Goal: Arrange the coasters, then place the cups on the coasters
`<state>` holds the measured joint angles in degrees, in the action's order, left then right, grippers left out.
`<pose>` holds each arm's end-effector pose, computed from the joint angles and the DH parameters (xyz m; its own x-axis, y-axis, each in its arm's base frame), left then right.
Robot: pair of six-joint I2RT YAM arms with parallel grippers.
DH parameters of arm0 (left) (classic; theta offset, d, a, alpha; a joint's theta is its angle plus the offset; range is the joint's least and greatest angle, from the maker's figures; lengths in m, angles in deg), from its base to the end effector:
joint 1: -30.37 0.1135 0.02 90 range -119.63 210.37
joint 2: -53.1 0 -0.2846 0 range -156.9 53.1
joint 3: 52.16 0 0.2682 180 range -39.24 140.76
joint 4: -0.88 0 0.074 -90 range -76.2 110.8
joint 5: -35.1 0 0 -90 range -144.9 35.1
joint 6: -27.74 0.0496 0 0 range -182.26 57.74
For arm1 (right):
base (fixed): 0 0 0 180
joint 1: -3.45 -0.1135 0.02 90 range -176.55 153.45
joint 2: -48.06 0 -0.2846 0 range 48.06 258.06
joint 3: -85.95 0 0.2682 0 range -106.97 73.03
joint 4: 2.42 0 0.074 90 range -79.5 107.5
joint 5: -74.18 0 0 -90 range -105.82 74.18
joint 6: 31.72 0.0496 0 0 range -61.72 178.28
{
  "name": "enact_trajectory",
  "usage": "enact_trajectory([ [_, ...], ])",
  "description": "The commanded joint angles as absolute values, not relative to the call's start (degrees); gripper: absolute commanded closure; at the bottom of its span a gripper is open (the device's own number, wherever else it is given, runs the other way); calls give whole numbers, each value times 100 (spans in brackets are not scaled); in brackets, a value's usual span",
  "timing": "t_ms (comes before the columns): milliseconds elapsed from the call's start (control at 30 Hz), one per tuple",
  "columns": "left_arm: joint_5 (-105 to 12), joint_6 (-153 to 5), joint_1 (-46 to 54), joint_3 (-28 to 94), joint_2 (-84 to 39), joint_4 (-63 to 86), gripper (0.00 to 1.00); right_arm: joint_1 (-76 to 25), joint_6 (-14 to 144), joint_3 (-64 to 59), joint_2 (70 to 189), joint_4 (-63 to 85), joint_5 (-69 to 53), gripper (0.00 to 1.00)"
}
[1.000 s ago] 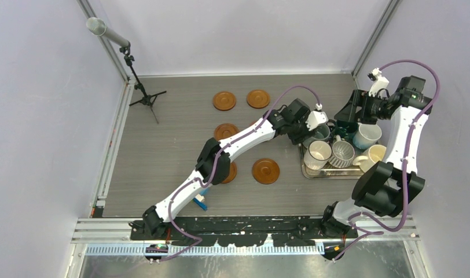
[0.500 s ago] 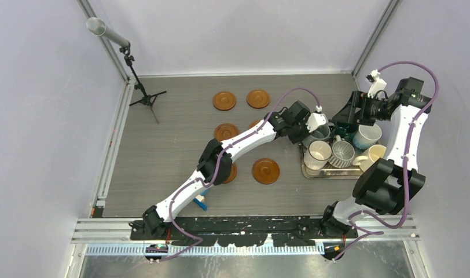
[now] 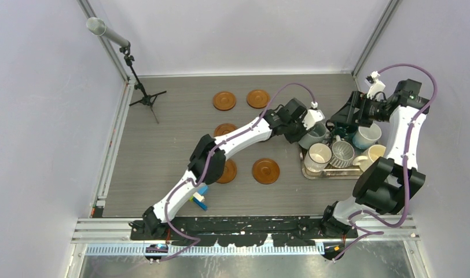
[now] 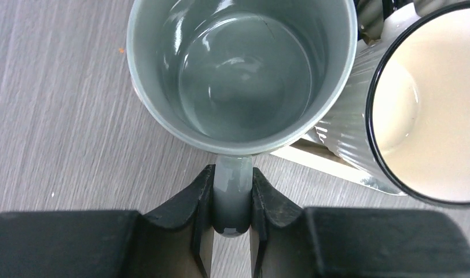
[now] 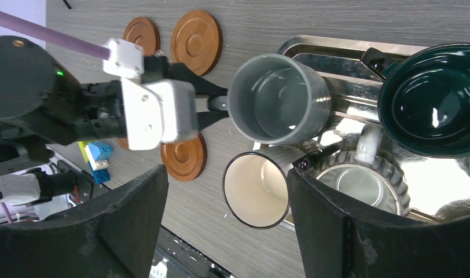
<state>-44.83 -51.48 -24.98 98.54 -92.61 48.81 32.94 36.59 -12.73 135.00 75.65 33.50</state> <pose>0.3410 -0.5086 0.2135 -0.2154 0.6355 -0.7414 0.9396 0.3417 0.0199 0.2884 -0.1199 0.3549 -0.7614 0.1538 -0.6297 -0.2427 0.8331 0.4970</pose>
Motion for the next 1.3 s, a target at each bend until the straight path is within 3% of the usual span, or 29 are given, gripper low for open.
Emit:
enact_trajectory([
  [0,-4404,-5724,-2221,9711,-7994,4179,100,3333,4135,-1152,13291,7095,3617,21],
  [233,-4574,-6044,-1739,8927,-7255,3672,100,3311,4610,-990,13279,6619,3665,21],
  [600,-5445,-5998,-525,6734,-5889,2237,100,2865,5166,-620,13191,5964,3249,20],
  [867,-4757,-5626,496,5605,-5533,1434,100,2364,5442,-524,13252,5703,2989,21],
  [1267,-3975,-5618,1296,5008,-5810,572,100,1950,5686,-364,13346,5413,2783,20],
])
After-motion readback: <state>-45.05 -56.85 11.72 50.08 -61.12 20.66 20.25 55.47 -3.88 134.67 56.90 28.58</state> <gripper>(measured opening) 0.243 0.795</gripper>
